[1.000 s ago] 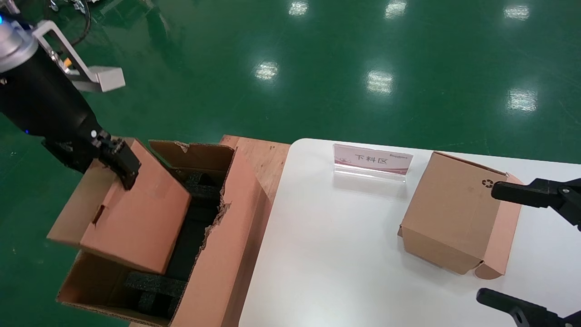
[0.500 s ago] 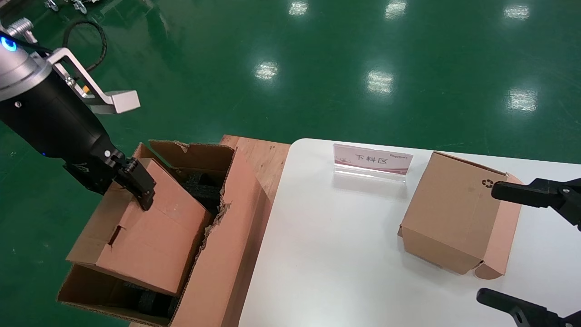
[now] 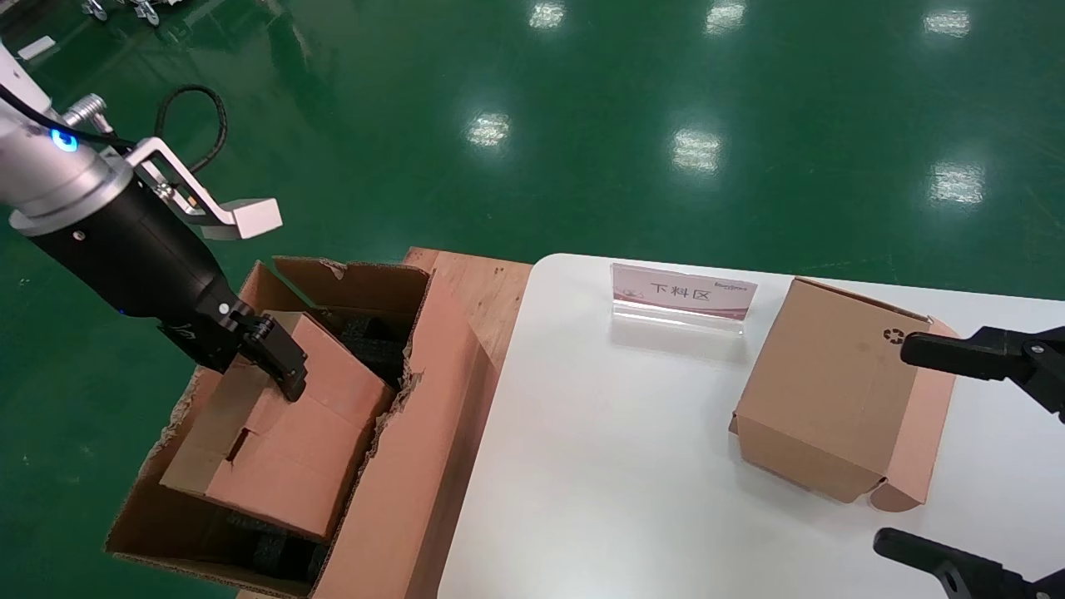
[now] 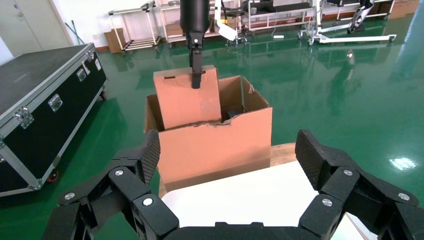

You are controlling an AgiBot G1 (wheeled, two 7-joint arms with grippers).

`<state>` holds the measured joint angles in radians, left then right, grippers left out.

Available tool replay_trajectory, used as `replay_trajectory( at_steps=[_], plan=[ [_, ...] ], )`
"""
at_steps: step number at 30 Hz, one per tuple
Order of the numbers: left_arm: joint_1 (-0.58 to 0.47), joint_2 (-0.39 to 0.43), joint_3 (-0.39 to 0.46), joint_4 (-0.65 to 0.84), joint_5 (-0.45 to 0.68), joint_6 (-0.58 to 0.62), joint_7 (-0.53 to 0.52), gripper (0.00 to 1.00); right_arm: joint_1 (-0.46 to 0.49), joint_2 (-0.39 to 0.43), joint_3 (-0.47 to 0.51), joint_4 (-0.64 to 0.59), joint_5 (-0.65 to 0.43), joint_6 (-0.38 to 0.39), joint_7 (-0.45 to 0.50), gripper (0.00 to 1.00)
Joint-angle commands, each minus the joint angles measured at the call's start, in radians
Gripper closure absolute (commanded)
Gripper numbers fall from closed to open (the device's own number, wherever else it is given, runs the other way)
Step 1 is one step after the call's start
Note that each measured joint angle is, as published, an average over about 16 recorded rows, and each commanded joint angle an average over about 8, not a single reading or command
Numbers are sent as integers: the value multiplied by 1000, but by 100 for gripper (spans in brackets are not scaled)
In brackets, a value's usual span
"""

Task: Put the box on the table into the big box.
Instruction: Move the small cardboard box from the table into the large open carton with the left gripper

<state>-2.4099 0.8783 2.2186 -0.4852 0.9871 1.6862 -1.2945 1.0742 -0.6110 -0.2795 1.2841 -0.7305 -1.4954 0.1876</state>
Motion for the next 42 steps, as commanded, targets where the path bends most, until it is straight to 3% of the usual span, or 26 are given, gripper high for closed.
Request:
replay_trajectory(
  at_steps=[1,14,42],
  plan=[
    [20,0,-3,18,-2,-11,24,100,0,0,0,0,0,0,0,0],
    [105,30,-5,132,5,-53,94,100,0,0,0,0,0,0,0,0],
    [193,9,-6,256,30,-218,102,100,0,0,0,0,0,0,0,0]
  ],
)
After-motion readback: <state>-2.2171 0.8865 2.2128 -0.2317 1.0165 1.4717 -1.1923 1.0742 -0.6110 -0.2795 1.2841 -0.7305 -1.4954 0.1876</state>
